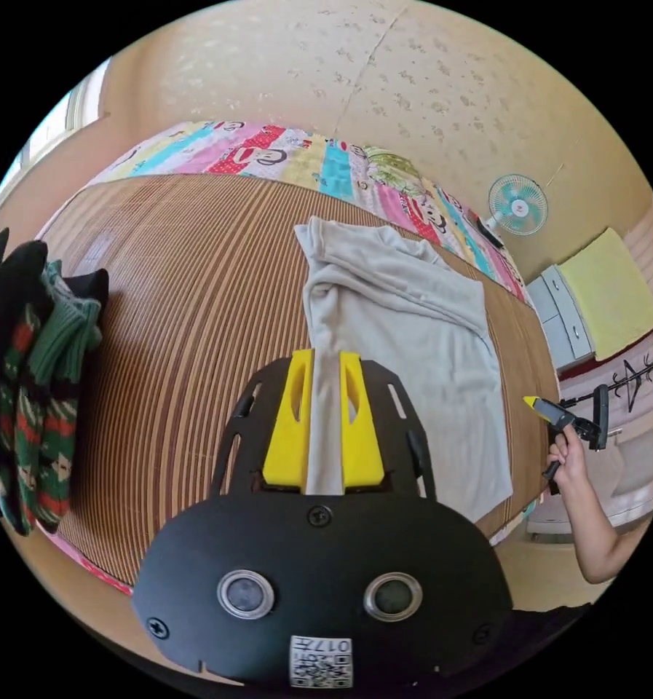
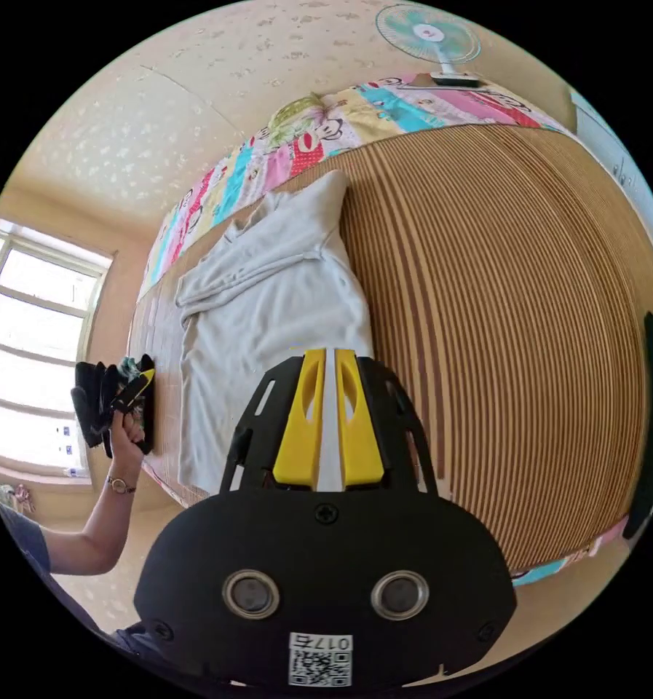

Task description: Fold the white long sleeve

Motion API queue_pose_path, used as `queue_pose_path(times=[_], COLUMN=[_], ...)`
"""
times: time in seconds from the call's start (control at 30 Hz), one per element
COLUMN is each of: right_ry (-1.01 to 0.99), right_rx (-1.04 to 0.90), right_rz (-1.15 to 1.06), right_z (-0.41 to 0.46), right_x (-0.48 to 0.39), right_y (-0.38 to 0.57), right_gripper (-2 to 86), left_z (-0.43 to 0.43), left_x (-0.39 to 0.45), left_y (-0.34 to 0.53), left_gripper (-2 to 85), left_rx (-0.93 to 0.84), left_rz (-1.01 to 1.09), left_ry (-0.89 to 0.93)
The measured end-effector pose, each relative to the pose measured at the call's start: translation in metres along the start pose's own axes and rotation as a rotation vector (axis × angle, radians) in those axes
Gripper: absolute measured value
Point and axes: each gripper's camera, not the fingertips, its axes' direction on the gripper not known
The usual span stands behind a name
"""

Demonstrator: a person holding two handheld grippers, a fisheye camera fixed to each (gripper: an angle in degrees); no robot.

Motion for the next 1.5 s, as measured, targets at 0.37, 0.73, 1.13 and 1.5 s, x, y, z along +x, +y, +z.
queue_pose_path(times=[0.37, 0.73, 1.13, 1.5], right_ry=[-0.051, -0.771, -1.192, -0.940], right_rx=[-0.289, -0.309, 0.273, 0.280], right_rz=[0.087, 0.347, 0.597, 0.437], right_z=[0.013, -0.093, 0.019, 0.055], right_x=[0.103, 0.205, 0.217, 0.183], right_y=[0.115, 0.223, 0.044, -0.072], right_gripper=[7.9, 2.8, 2.5, 3.7], left_z=[-0.031, -0.123, -0.021, 0.042], left_x=[-0.053, -0.143, -0.195, -0.191], left_y=[0.169, 0.218, 0.061, -0.009], left_gripper=[7.2, 4.1, 4.1, 10.9], left_rx=[-0.268, -0.501, 0.238, 0.233], left_rz=[-0.157, -0.350, -0.613, -0.582], left_ry=[0.016, 0.995, 1.072, 0.713])
